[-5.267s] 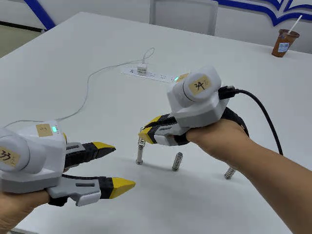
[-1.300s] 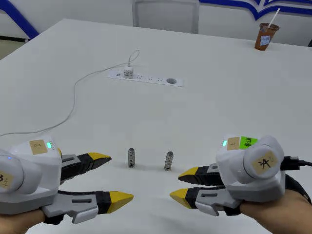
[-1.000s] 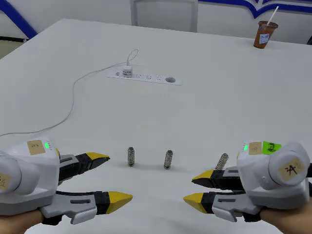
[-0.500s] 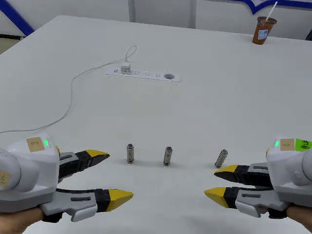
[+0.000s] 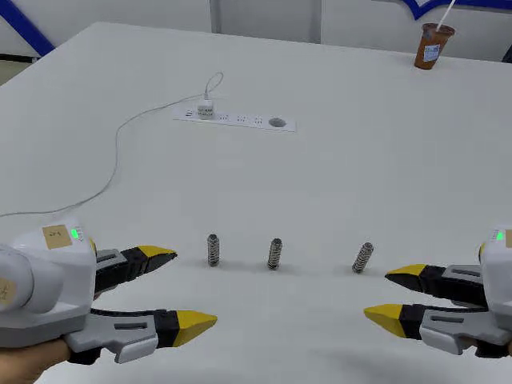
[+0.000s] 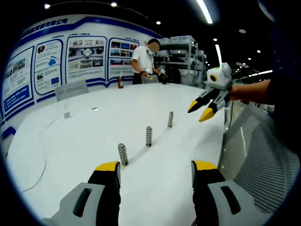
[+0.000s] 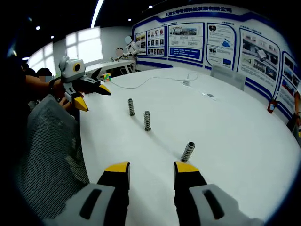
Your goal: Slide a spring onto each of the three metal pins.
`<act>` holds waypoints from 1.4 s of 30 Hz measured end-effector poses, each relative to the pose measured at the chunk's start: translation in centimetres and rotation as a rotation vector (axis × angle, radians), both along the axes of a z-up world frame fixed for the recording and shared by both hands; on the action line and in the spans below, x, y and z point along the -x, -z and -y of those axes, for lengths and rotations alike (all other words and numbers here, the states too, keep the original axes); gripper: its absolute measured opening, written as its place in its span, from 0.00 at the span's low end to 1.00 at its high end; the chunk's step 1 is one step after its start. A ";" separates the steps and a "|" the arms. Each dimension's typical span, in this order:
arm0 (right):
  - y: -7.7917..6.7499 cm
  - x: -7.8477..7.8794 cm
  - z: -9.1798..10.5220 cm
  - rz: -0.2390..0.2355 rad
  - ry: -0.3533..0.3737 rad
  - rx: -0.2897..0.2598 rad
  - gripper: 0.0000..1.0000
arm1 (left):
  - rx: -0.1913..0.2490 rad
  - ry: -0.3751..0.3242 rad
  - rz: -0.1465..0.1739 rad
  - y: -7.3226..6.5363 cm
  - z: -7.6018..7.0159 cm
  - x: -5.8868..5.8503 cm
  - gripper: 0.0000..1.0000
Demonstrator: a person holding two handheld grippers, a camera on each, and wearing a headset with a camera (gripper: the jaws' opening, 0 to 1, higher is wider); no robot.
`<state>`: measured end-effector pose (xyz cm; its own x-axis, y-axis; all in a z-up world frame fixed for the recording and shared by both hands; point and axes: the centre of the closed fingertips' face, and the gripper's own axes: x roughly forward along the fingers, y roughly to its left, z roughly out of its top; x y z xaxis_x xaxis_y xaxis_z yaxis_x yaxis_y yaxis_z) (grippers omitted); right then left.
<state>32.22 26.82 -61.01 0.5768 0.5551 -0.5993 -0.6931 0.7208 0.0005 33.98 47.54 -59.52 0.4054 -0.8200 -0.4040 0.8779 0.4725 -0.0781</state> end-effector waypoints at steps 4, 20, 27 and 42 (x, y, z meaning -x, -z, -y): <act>-0.1 -0.1 0.7 0.003 0.018 -0.008 0.40 | -0.003 -0.002 -0.006 0.3 -0.1 -0.1 0.63; 0.3 0.0 2.3 0.026 0.043 -0.023 0.51 | -0.024 -0.016 -0.033 1.6 -0.8 -0.2 0.64; 0.3 0.0 2.9 0.036 0.055 -0.030 0.54 | -0.033 -0.021 -0.041 2.0 -1.0 -0.2 0.64; 0.1 -0.1 3.2 0.043 0.083 -0.044 0.59 | -0.045 -0.035 -0.063 2.9 -1.4 -0.3 0.64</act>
